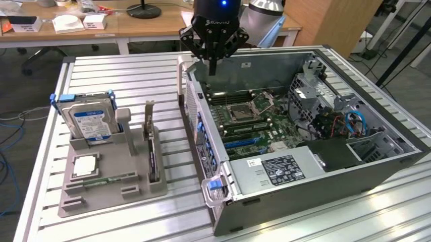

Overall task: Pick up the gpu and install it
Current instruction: 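Reach for the gpu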

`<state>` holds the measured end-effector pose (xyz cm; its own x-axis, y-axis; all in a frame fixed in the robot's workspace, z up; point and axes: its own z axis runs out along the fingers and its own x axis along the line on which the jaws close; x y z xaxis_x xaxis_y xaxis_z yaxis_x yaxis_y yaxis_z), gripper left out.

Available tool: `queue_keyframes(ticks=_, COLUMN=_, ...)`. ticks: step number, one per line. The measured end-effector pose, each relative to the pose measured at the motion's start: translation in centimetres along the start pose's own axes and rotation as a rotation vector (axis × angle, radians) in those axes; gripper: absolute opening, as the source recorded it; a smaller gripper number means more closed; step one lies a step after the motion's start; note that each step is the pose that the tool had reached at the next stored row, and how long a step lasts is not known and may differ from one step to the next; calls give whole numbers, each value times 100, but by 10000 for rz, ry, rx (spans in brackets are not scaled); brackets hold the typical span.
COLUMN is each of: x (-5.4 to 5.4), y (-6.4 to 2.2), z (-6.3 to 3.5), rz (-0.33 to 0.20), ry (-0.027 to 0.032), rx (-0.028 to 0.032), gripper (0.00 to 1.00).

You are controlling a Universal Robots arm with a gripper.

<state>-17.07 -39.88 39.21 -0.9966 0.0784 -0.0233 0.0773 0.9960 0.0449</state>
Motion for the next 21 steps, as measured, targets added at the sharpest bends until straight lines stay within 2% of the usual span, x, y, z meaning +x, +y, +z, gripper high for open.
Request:
queue_keyframes(ticks=7, x=31, y=-3, z=-1, rz=0, ry=0, rx=1, gripper=11)
queue_keyframes(ticks=15, x=198, y=-16, z=-5, rz=3, ry=-1, rx=0, gripper=11)
queue_keyframes(ticks=21, x=278, y=-22, z=-7, rz=7, ry=-1, rx=0, gripper=11)
